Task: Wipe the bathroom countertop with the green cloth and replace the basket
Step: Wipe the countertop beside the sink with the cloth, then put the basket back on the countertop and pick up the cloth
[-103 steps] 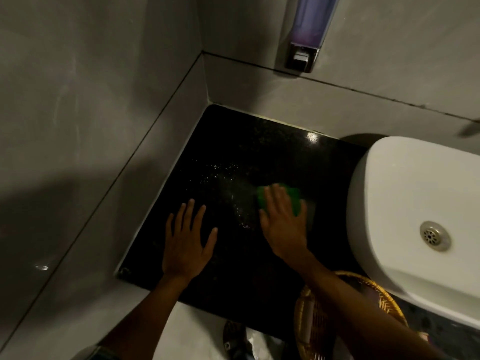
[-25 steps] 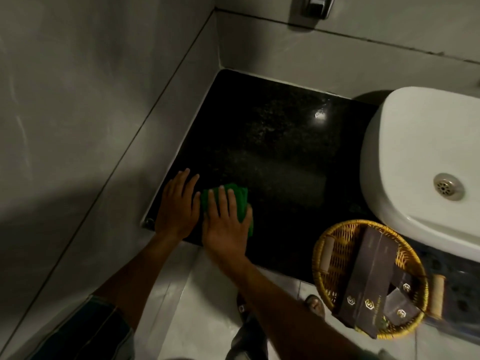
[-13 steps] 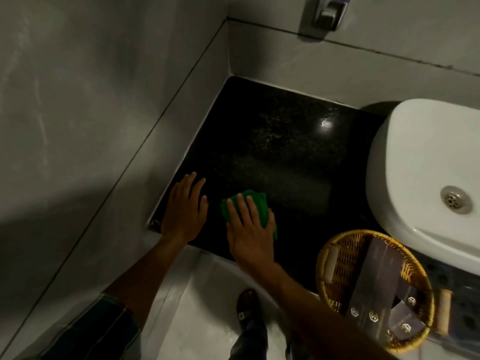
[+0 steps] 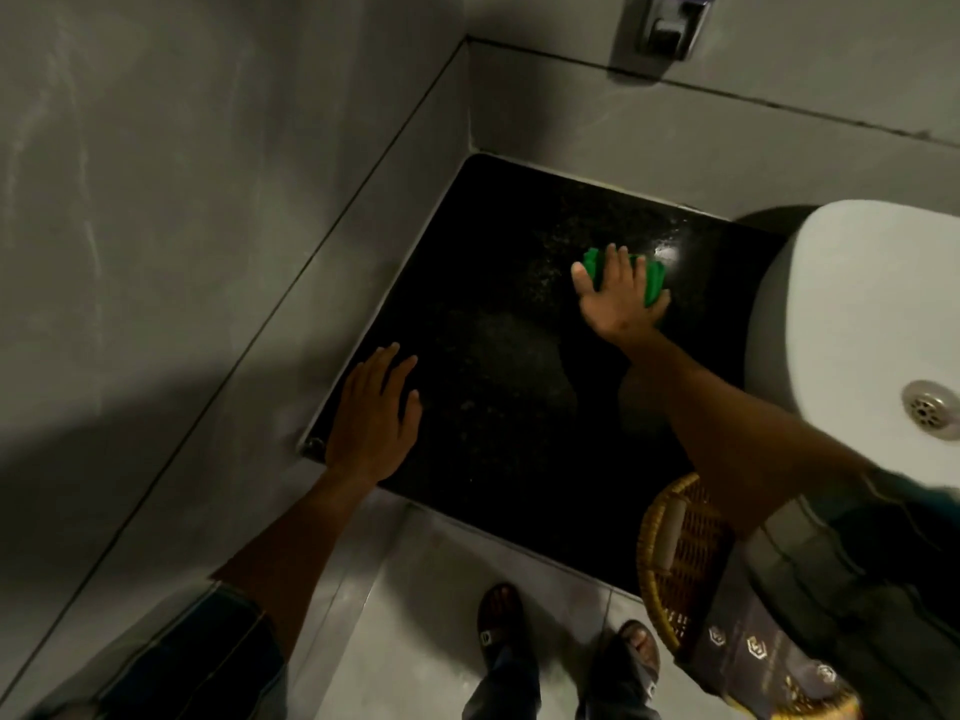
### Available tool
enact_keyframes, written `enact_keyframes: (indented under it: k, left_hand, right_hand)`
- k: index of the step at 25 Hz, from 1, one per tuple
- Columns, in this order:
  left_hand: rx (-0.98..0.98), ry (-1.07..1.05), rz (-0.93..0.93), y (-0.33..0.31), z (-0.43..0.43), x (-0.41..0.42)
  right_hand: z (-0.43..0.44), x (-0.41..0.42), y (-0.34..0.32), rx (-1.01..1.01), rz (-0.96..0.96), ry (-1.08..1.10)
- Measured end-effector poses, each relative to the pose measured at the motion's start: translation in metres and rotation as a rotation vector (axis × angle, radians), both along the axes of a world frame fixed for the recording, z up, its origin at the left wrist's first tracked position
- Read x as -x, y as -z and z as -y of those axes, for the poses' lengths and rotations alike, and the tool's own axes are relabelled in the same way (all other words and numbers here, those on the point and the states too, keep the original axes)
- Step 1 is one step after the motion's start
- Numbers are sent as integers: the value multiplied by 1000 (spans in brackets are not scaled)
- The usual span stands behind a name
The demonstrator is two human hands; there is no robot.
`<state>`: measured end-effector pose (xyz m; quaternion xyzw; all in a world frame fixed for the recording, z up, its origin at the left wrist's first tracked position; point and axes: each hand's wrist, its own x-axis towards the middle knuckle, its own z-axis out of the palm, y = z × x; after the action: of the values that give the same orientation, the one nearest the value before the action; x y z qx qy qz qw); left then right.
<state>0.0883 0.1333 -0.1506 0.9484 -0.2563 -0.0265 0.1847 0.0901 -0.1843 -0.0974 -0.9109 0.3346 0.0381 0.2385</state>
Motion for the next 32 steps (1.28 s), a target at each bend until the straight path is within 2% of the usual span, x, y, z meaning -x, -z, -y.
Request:
enact_keyframes:
  k: [2,4,6,8,10,12,13,15,18,21,25,28,32]
  left_hand:
    - [4,-4,-20,-3,0,2]
    - [32,-55,-54,-15,4,2]
    - [33,-113,-41,-30,17,7]
    - [136,-67,-84,-48,45,32]
    - [242,33,-310,-66,81,78]
    - [223,131,-513,-72,114,128]
    - [192,176,-579,-73,127,150]
    - [153,190,-658,-73,142,177]
    - [178,151,-725,-74,148,186]
    - [233,90,-658,-78,138,174]
    - [320,-35,-585,-88,117,140]
    - [331,-142,-513,-97,96,102]
    - [353,-240,-467,-102,72,65]
  right_hand:
    - [-9,33,-29,-80,189,-48]
    - [-17,102,-62,-141,422,-45]
    - [-23,191,-82,-117,480,5]
    - [-18,276,-91,27,372,113]
    - [-1,338,-93,124,150,311]
    - [11,371,-92,68,-61,480]
    - [14,378,-90,-15,-97,523]
    - [13,380,-87,-198,-49,546]
    - [14,379,-79,-308,57,599]
    - [19,363,-78,-501,85,657]
    - [3,326,-81,-457,161,542]
    - [-8,286,-80,-547,230,435]
    - [-22,224,-73,-611,329,404]
